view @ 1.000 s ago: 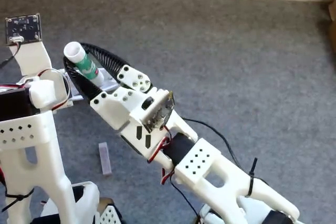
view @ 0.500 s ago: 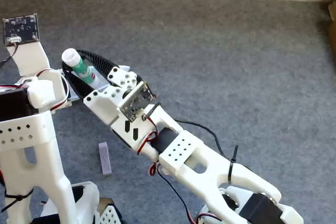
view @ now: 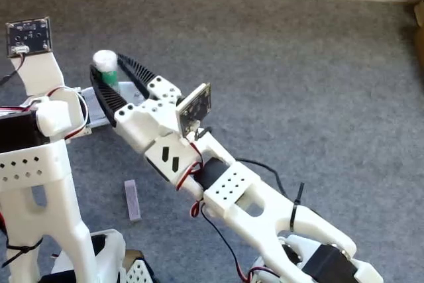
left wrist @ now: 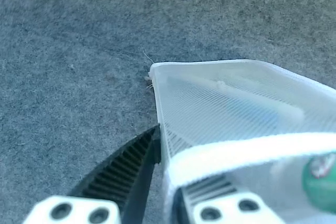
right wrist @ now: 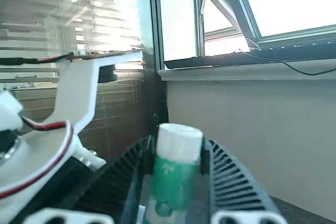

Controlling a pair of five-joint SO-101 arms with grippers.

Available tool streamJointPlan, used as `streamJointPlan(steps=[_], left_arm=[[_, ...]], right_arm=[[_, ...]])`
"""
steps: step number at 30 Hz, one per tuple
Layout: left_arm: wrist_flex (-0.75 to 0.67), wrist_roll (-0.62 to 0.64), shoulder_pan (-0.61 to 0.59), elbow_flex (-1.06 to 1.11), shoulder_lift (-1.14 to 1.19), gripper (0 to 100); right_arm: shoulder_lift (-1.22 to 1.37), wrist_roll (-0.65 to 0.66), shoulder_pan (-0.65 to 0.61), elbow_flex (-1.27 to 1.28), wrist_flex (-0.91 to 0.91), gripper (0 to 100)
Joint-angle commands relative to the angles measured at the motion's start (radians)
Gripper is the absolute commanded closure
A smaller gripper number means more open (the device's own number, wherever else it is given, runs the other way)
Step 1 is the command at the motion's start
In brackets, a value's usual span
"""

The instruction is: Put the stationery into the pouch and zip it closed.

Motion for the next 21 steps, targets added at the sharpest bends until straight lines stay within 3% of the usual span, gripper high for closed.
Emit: streamJointPlan(steps=[1,13,21], left_arm=[[-0.002,0.006,-0.013,-0.012,-0.010,99],[0.000,0.006,-0.013,-0.012,-0.008,99],[-0.005,0.006,-0.028,-0.024,-0.012,99]], right_arm=[[-0.021,-0.008,-0.001,-0.062,-0.024,84.8],[-0.214,-0.006,-0.022,0.015,-0.015,84.8],[-0.308,-0.008,-0.022,-0.004,0.262,84.8]])
